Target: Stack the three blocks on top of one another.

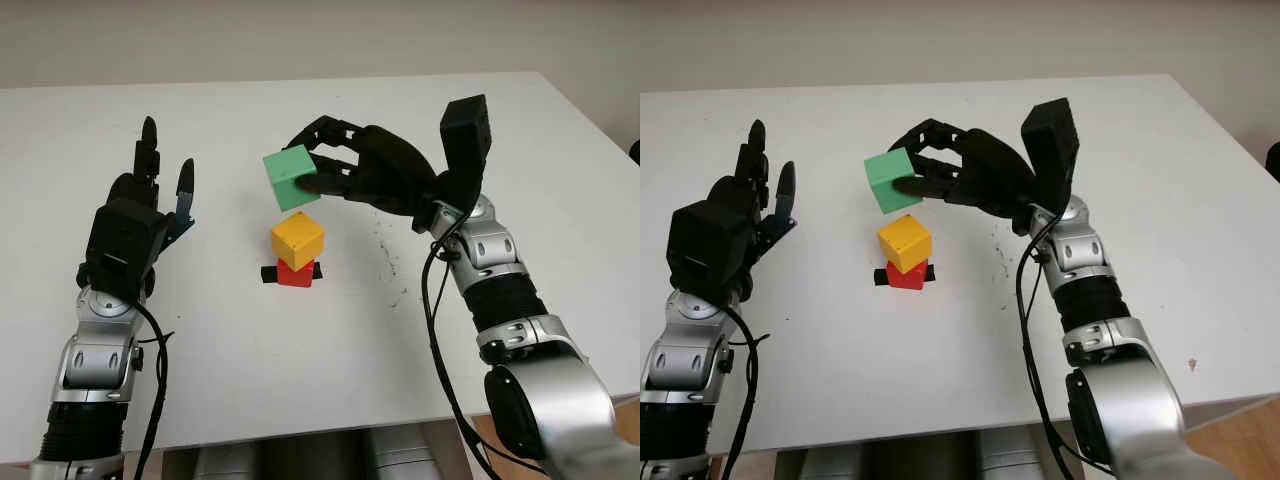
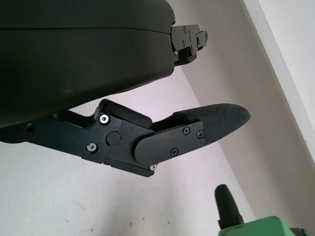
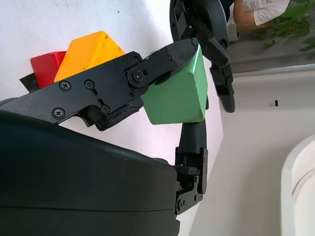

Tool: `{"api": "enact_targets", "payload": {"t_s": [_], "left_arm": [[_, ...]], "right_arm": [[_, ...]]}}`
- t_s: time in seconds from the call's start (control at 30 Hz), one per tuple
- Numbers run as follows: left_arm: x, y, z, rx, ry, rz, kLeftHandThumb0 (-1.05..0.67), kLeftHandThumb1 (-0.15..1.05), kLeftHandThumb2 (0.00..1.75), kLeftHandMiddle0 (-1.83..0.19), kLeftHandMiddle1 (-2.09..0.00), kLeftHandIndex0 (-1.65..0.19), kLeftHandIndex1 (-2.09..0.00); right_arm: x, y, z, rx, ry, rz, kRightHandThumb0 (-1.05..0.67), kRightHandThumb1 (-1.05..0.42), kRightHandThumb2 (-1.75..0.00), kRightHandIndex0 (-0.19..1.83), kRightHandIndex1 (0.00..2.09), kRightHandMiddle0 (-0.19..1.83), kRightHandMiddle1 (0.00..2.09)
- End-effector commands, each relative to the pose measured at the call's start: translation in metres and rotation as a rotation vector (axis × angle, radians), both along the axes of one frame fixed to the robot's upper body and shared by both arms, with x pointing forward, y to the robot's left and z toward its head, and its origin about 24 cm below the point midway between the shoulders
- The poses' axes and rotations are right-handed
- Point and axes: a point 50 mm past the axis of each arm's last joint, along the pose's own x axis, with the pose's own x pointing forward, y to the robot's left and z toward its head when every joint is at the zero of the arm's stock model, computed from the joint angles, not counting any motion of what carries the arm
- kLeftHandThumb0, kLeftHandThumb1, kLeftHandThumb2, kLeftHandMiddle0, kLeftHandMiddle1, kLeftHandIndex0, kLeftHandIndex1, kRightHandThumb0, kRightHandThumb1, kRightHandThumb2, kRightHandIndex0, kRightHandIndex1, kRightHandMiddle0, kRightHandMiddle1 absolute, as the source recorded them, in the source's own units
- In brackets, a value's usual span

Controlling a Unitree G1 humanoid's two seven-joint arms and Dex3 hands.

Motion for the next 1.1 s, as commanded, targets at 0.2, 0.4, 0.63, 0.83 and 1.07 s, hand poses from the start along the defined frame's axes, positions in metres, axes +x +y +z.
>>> {"api": "enact_targets", "payload": {"t_s": [0.2, 0.4, 0.63, 0.83, 1.07], "left_arm": [[-0.002, 0.002, 0.003, 0.014, -0.015, 0.008, -0.77, 1.05, 0.72, 0.13, -0.06, 0.15, -0.05], [-0.003, 0.002, 0.004, 0.022, -0.015, 0.014, -0.76, 1.05, 0.73, 0.13, -0.06, 0.15, -0.06], [-0.002, 0.002, 0.003, 0.009, -0.015, 0.007, -0.77, 1.05, 0.71, 0.14, -0.05, 0.16, -0.05], [-0.002, 0.002, 0.003, 0.019, -0.013, 0.011, -0.77, 1.05, 0.72, 0.13, -0.05, 0.16, -0.05], [-0.002, 0.002, 0.004, 0.024, -0.009, 0.016, -0.78, 1.05, 0.72, 0.13, -0.06, 0.15, -0.06]], "right_arm": [[0.001, 0.009, 0.001, -0.010, -0.016, 0.022, -0.50, -0.95, -0.05, 0.26, 0.05, 0.36, 1.59], [0.001, 0.003, -0.003, -0.032, -0.005, 0.007, -0.50, -0.94, -0.05, 0.29, 0.06, 0.39, 1.59], [-0.002, -0.006, -0.005, -0.053, 0.005, 0.005, -0.48, -0.94, -0.05, 0.28, 0.06, 0.37, 1.60], [-0.003, -0.011, -0.006, -0.070, 0.016, 0.001, -0.47, -0.94, -0.05, 0.27, 0.05, 0.33, 1.61], [-0.004, -0.013, -0.008, -0.064, 0.026, -0.004, -0.47, -0.94, -0.05, 0.26, 0.05, 0.31, 1.61]]}}
